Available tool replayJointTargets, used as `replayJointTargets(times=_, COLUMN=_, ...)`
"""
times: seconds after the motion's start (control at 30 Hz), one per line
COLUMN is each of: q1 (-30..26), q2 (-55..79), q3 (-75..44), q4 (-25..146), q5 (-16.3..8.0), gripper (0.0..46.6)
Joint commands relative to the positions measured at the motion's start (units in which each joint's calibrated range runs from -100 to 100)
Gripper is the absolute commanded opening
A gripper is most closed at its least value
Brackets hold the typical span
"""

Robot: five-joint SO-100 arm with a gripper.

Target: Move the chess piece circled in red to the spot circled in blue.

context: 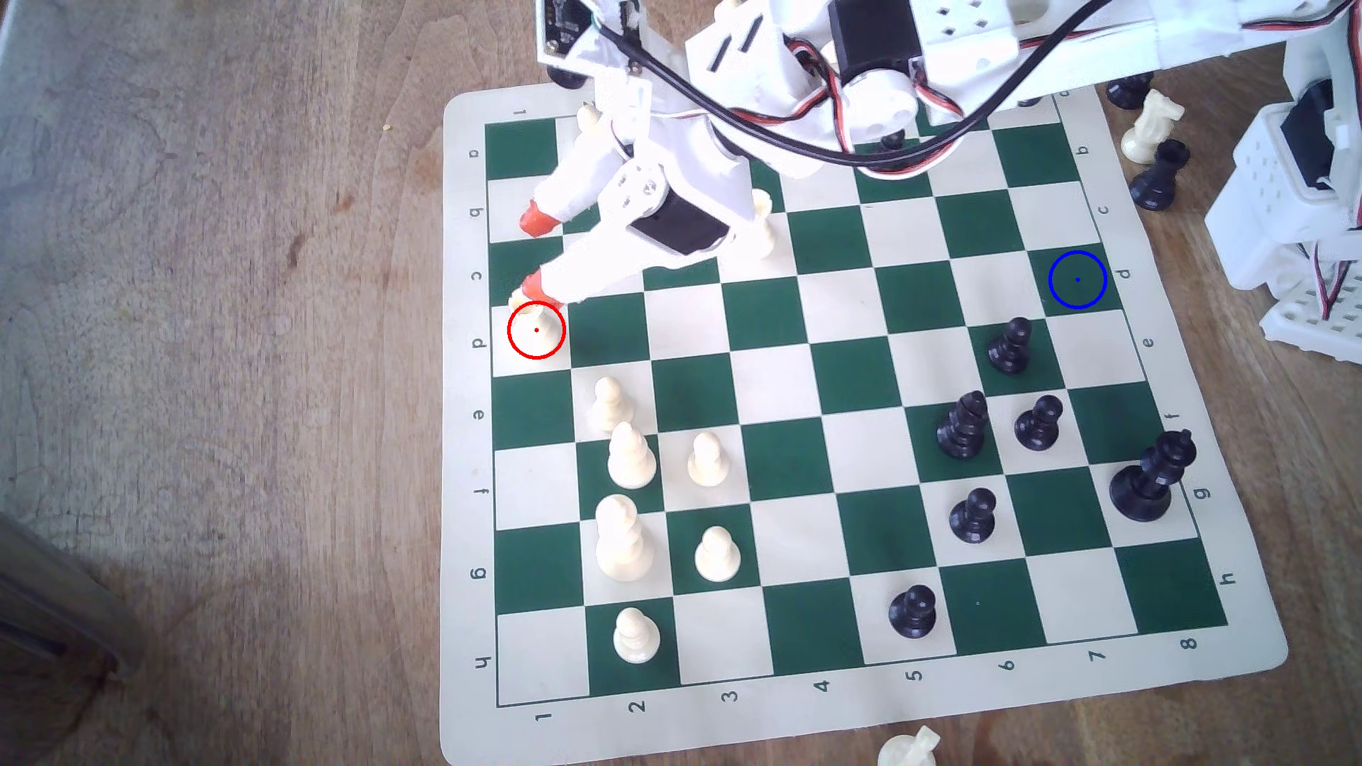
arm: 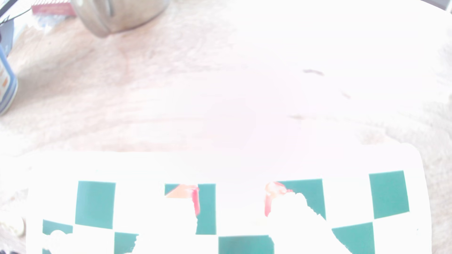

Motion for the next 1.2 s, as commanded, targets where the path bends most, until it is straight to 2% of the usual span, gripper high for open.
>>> replayJointTargets(times=0.0, q1=1.5, q2=0.3, q3=-7.0, q4=0.2, q5=0.0, gripper=15.7)
replayJointTargets(times=0.2, q1=0.9, q2=2.6, q3=-6.9, q4=-0.4, q5=-1.2, gripper=16.8)
replayJointTargets(times=0.4, q1=1.2, q2=3.9, q3=-8.4, q4=-1.6, q5=-5.5, gripper=16.3)
replayJointTargets(times=0.67, q1=3.3, q2=5.9, q3=-5.8, q4=-4.3, q5=-5.4, gripper=16.3)
replayJointTargets(times=1.17, q1=1.2, q2=9.3, q3=-3.8, q4=-5.9, q5=-6.6, gripper=15.8)
